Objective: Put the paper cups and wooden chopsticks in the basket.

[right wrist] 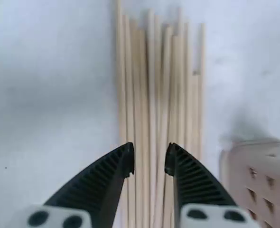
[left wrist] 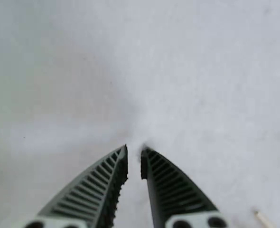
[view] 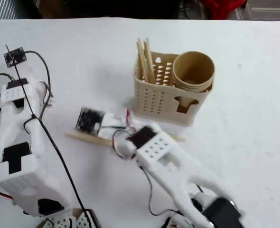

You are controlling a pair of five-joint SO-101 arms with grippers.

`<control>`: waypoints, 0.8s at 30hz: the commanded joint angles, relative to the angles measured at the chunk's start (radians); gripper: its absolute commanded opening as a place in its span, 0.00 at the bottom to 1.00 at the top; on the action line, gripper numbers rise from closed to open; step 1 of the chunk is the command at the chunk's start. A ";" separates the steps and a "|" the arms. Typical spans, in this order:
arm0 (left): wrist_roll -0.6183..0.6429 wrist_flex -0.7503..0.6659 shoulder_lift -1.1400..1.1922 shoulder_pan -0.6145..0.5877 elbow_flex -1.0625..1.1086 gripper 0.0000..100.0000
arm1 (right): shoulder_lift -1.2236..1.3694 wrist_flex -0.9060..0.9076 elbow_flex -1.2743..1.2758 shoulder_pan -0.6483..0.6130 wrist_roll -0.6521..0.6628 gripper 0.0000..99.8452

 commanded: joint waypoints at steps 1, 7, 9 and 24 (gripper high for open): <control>0.009 -0.006 -0.008 -0.001 -0.012 0.07 | 0.137 -0.119 0.021 -0.030 0.060 0.12; 0.009 -0.006 -0.008 0.001 -0.012 0.07 | 0.179 -0.147 0.034 -0.030 0.075 0.12; 0.009 -0.006 -0.008 0.001 -0.012 0.07 | 0.179 -0.171 0.049 -0.027 0.075 0.12; 0.009 -0.006 -0.008 -0.001 -0.006 0.07 | 0.180 -0.035 0.086 -0.030 0.178 0.12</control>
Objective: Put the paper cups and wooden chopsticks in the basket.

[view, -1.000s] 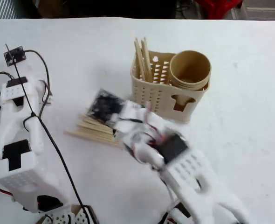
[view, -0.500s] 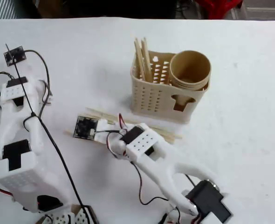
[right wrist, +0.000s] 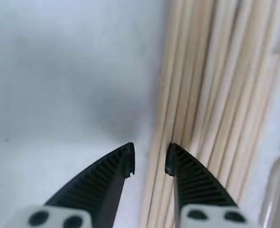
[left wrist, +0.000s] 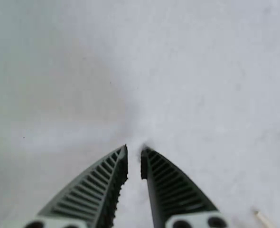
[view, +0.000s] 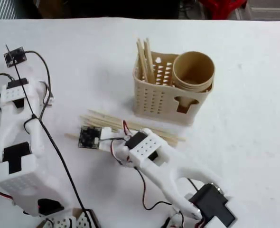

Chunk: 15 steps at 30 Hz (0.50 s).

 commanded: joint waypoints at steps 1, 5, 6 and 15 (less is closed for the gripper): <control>0.009 -0.006 -0.008 -0.001 -0.006 0.07 | -0.004 0.065 -0.003 -0.010 0.074 0.12; 0.009 -0.006 -0.008 -0.001 -0.006 0.07 | -0.025 0.051 -0.046 0.036 0.054 0.12; 0.009 -0.006 -0.008 -0.001 -0.006 0.07 | -0.033 0.028 -0.061 0.058 0.021 0.12; 0.009 -0.006 -0.008 -0.001 -0.009 0.07 | 0.016 -0.166 -0.106 0.200 -0.051 0.12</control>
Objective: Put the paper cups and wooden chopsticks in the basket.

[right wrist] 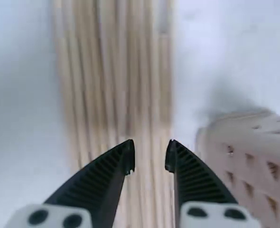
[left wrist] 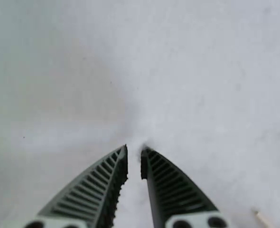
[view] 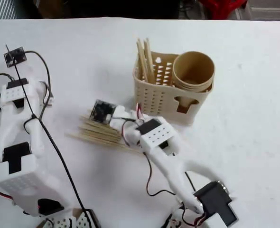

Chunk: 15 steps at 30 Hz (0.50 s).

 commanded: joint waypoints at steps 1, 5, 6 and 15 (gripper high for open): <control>0.009 -0.006 -0.008 -0.001 -0.009 0.07 | 0.050 -0.099 -0.040 0.027 -0.008 0.12; 0.009 -0.006 -0.008 -0.001 -0.008 0.07 | 0.165 -0.131 -0.046 0.013 0.002 0.12; 0.009 -0.006 -0.008 -0.001 -0.008 0.07 | 0.177 -0.127 -0.046 0.008 0.021 0.12; 0.009 -0.006 -0.008 -0.001 -0.009 0.07 | 0.028 0.028 -0.015 -0.008 0.069 0.04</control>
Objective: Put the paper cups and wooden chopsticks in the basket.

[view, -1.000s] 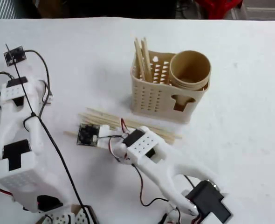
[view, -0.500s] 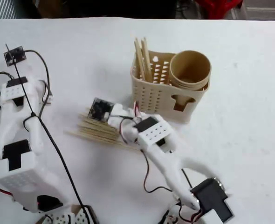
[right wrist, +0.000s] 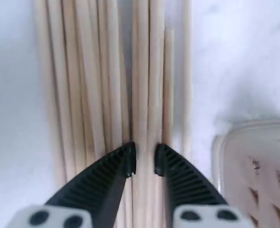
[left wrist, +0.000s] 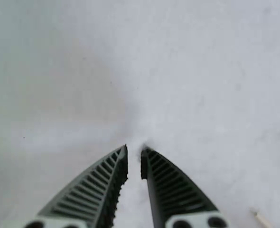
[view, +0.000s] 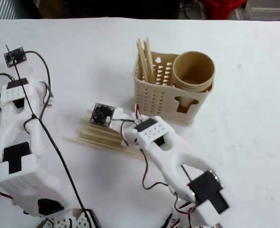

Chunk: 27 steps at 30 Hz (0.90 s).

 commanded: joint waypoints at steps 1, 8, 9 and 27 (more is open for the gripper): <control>0.009 -0.006 -0.008 -0.001 -0.009 0.07 | -0.122 0.076 0.017 -0.016 0.021 0.04; 0.009 -0.006 -0.008 -0.004 -0.008 0.07 | -0.252 0.077 0.107 -0.071 0.017 0.04; 0.009 -0.006 -0.008 -0.004 -0.008 0.07 | -0.268 0.076 0.120 -0.079 0.017 0.04; 0.009 -0.006 -0.008 -0.004 -0.006 0.07 | -0.058 -0.041 0.034 -0.143 -0.066 0.17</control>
